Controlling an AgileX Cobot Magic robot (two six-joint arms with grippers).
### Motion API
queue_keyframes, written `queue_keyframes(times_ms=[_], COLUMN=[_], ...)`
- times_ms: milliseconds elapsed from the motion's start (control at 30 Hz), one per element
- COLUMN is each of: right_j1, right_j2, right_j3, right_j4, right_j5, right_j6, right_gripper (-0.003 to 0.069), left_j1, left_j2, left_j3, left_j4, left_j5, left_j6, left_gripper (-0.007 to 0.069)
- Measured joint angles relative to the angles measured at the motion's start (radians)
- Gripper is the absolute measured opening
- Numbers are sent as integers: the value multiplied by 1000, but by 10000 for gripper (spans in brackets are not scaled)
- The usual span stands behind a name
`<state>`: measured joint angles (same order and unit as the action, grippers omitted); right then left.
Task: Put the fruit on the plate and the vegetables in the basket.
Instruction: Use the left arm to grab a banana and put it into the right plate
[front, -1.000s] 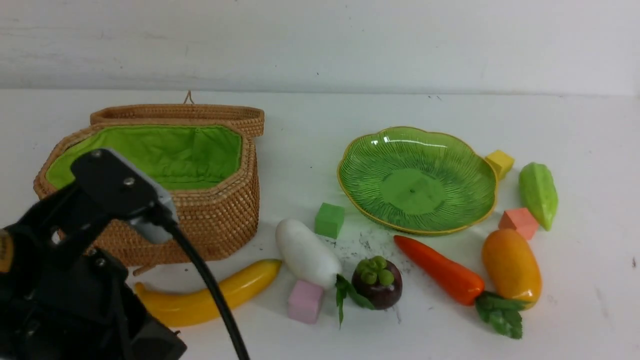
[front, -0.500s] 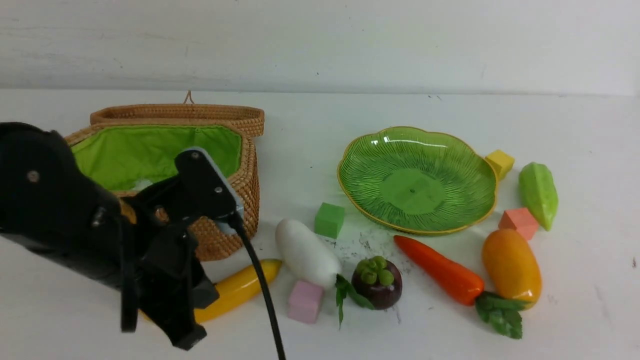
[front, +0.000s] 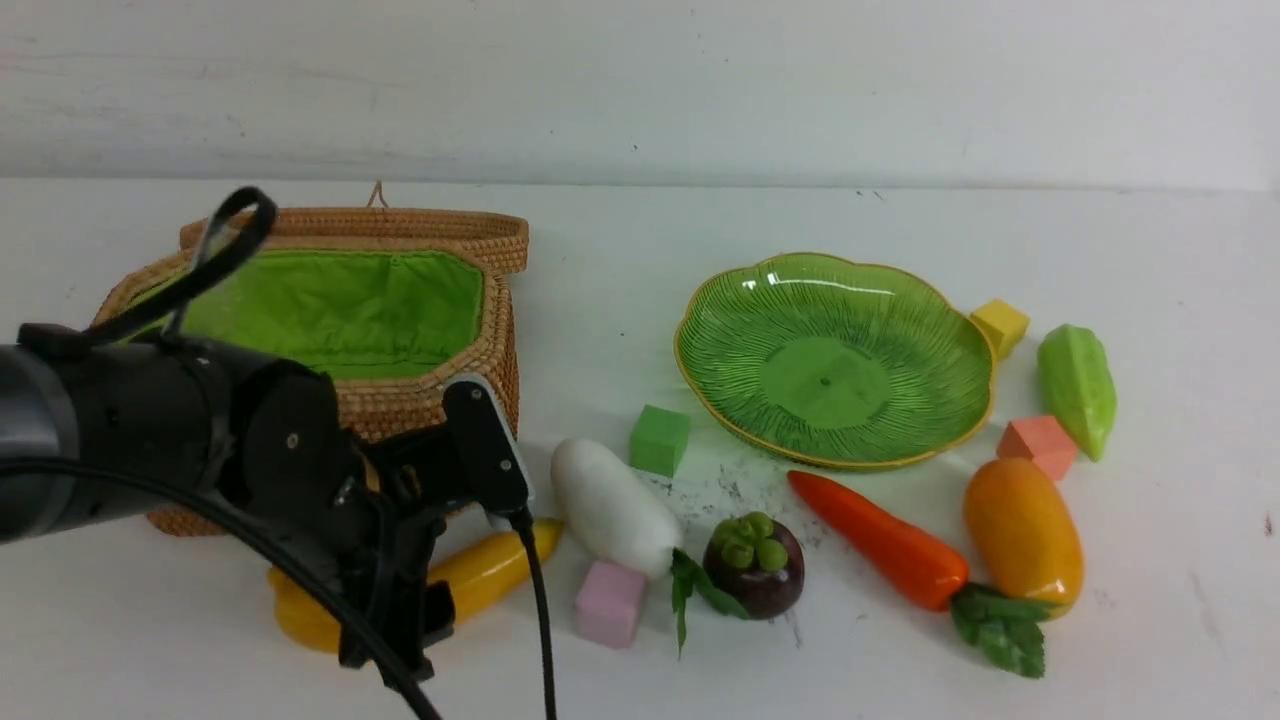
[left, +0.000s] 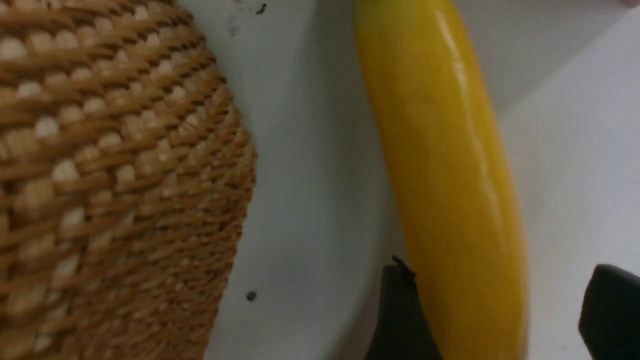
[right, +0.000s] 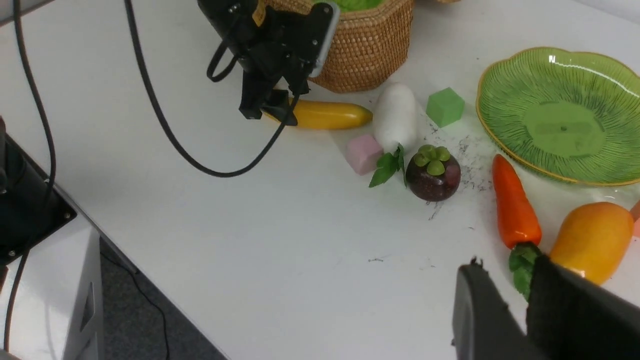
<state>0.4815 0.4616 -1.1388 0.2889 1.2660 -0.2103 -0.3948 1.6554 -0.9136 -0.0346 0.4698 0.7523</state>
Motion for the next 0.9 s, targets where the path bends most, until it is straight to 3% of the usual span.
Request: queue_keyframes(times_ms=[233,400,667,900], right_j1=[0,0,0,0], right_j2=[0,0,0,0], right_j3=[0,0,0,0], right_j4=[4,4,7,6], right_j5=[0,0,0,0], right_j6=[0,0,0,0], right_gripper=[167,169,170,181], left_j1=[0,0,0,0], left_j2=[66,84,58,-156], left_j3=[-5,-14,-15,-14], left_j4=[25,21,18,-56], left_j5=[-30,20,108,285], left_j6=[0,0,0,-63], left_gripper=[425,302,304,304])
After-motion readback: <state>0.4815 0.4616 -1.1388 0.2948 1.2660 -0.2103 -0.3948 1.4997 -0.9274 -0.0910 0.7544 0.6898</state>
